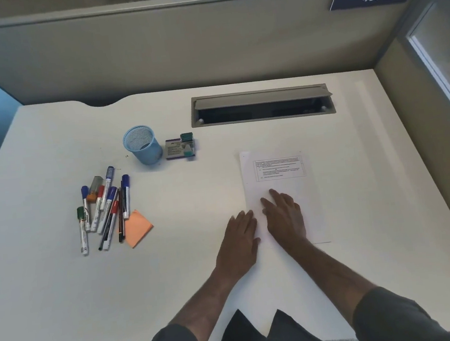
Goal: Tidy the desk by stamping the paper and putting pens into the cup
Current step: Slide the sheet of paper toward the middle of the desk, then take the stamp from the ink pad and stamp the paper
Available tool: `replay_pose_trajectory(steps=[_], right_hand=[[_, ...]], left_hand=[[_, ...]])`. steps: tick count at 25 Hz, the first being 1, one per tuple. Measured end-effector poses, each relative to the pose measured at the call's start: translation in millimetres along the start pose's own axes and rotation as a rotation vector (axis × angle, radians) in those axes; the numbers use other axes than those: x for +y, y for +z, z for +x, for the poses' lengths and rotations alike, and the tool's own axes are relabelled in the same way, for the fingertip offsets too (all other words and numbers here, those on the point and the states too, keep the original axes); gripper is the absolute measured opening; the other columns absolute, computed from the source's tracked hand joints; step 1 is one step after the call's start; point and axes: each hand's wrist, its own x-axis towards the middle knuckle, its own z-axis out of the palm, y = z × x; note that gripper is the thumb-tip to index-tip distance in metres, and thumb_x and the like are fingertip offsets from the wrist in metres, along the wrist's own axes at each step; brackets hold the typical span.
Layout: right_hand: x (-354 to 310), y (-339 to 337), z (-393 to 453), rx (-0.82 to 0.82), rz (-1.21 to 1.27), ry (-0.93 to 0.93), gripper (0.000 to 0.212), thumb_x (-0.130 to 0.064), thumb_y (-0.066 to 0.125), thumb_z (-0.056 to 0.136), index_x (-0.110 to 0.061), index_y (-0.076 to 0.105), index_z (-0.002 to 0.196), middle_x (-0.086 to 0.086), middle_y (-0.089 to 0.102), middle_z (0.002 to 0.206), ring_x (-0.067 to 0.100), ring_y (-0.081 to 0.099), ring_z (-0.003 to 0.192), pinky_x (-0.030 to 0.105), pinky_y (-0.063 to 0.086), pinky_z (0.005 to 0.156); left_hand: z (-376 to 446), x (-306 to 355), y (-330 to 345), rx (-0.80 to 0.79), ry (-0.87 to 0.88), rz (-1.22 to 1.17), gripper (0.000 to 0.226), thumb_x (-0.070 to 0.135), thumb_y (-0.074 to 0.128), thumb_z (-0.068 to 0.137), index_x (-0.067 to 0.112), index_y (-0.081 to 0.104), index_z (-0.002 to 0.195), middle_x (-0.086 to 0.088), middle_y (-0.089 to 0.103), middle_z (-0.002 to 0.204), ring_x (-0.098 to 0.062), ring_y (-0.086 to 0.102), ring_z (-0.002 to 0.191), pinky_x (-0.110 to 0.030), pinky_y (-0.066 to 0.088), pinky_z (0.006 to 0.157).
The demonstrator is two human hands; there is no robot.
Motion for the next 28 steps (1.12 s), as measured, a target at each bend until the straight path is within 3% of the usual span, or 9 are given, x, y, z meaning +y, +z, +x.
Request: replay_pose_trajectory(steps=[9,20,28], right_hand=[[-50,10,3,-0.025,0.043,-0.086,0.031,-0.034,0.075,0.081,-0.021,0.071,0.109,0.006,0.06,0.131,0.033,0.058,0.106,0.041,0.052,0.078],[-62,11,6,-0.023,0.052,-0.104,0.031,-0.033,0.077,0.08,-0.021,0.071,0.109,0.006,0.061,0.131,0.033,0.058,0.107,0.042,0.052,0.079],[-74,2,24,0.11,0.1,-0.123,0.036,-0.034,0.075,0.082,-0.017,0.069,0.114,0.006,0.062,0.128,0.03,0.059,0.108,0.042,0.05,0.083]], left_hand=[[-31,-51,-16,0.086,-0.107,0.007,0.045,0.028,0.044,0.098,0.01,0.056,0.138,-0.003,0.043,0.156,-0.023,0.036,0.147,-0.047,0.024,0.121],[-39,-60,-19,0.131,-0.124,-0.034,0.044,0.03,0.049,0.1,0.011,0.057,0.138,-0.003,0.047,0.154,-0.022,0.04,0.144,-0.045,0.031,0.119],[-20,-96,-34,0.222,-0.209,-0.102,0.046,0.03,0.057,0.097,0.008,0.056,0.138,-0.008,0.051,0.149,-0.025,0.05,0.136,-0.044,0.04,0.113]])
